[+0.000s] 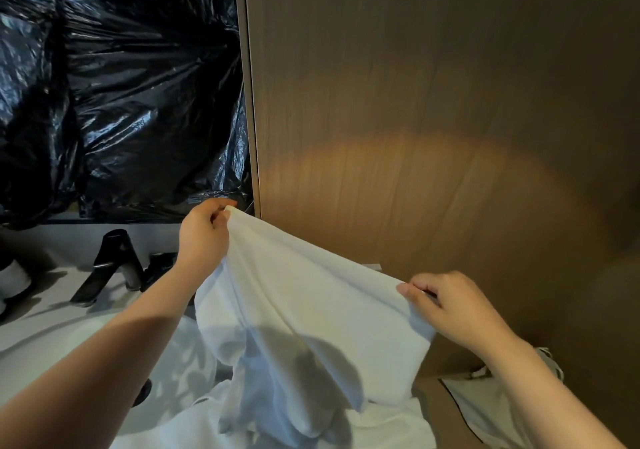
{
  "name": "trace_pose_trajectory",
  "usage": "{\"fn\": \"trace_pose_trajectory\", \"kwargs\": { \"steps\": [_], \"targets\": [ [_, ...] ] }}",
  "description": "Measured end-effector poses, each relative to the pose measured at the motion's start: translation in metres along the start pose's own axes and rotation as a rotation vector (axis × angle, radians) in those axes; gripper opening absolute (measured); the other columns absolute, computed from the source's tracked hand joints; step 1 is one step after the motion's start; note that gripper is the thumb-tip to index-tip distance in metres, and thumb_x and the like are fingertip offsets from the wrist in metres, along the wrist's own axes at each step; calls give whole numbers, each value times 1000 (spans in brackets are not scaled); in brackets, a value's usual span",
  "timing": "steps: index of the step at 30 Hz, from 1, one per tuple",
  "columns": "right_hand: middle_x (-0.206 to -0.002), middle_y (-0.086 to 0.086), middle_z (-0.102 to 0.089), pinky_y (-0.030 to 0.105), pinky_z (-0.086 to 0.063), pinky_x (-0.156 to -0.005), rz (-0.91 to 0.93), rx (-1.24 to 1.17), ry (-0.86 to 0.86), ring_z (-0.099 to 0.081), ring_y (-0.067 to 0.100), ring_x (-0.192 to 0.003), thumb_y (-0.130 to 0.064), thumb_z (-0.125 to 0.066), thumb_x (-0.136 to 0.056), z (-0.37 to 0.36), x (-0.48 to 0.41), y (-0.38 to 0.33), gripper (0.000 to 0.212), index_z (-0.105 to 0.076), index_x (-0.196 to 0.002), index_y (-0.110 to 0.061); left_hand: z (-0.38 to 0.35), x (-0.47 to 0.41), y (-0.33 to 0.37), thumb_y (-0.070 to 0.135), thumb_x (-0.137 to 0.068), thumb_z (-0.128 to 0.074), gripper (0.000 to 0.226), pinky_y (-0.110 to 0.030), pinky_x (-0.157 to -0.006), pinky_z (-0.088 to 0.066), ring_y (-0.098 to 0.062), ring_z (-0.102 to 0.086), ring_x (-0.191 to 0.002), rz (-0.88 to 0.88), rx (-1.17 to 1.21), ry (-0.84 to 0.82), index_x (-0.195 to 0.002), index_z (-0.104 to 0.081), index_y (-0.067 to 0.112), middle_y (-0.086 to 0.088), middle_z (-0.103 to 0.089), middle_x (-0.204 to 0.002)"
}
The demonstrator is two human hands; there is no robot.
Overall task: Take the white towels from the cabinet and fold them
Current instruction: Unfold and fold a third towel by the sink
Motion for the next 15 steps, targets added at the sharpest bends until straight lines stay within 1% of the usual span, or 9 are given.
{"fn": "trace_pose_trajectory", "kwargs": {
  "steps": [2,3,5,7,9,10,12,13,15],
  "targets": [
    [-53,-12,-50,19,-29,-48,-11,-39,4,-47,8,-48,-59,-43,-91,3,-2,0,48,-42,-53,-29,1,-1,2,11,-100,-45,27,-31,-73,-46,-19,-58,-80,1,11,11,-116,-65,18,2,-61,-99],
    [-51,-9,-48,19,-29,-48,-14,-100,19,-45,9,-47,-60,-44,-90,4,-2,0,50,-42,-53,-26,2,-3,2,12,-100,-45,26,-30,-73,-46,-17,-58,-79,0,16,18,-116,-65,18,2,-61,-100],
    [-47,-4,-39,27,-29,-49,11,-212,66,-38,12,-44,-59,-48,-91,6,-3,-1,56,-41,-54,-18,3,-4,2,12,-100,-46,26,-27,-71,-45,-16,-57,-78,-9,11,29,-116,-65,18,2,-61,-100],
    [-46,-4,-33,33,-28,-49,66,-220,82,-33,14,-43,-60,-47,-92,8,-3,-3,60,-37,-53,-16,4,-5,1,12,-100,-45,27,-25,-72,-44,-16,-56,-81,-3,6,38,-117,-65,18,2,-61,-102],
    [-44,-5,-32,31,-28,-49,104,-76,52,-34,14,-42,-63,-41,-93,10,-5,-6,62,-35,-50,-19,5,-6,0,14,-100,-45,27,-28,-75,-43,-17,-56,-83,22,5,43,-117,-65,19,1,-61,-105],
    [-43,-6,-32,26,-27,-49,106,47,33,-35,12,-41,-65,-36,-93,12,-6,-5,62,-35,-49,-21,4,-6,-1,14,-100,-45,27,-28,-76,-43,-17,-55,-83,33,3,43,-117,-65,19,0,-61,-107],
    [-43,-7,-37,24,-26,-50,71,286,12,-39,11,-42,-69,-25,-91,18,-11,0,62,-38,-50,-25,4,-6,-1,15,-100,-45,26,-30,-80,-43,-18,-54,-89,43,1,38,-117,-65,19,-2,-62,-110],
    [-45,-7,-41,25,-28,-52,37,361,14,-41,9,-43,-68,-22,-92,23,-15,3,61,-41,-52,-25,4,-6,0,15,-100,-45,26,-30,-81,-43,-19,-54,-92,43,6,38,-117,-65,20,-3,-62,-111],
    [-51,-8,-48,27,-36,-64,8,378,33,-45,5,-49,-63,-24,-94,34,-22,7,56,-48,-60,-27,7,-6,3,16,-100,-45,25,-31,-82,-44,-20,-55,-94,22,17,51,-115,-66,21,-2,-63,-110]
  ]
}}
Point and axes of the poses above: each hand's wrist, its own x-axis away from the middle knuckle, its own z-axis out of the back of the hand, y = z × x, the point moved 3 cm from there along -x, towards the middle knuckle
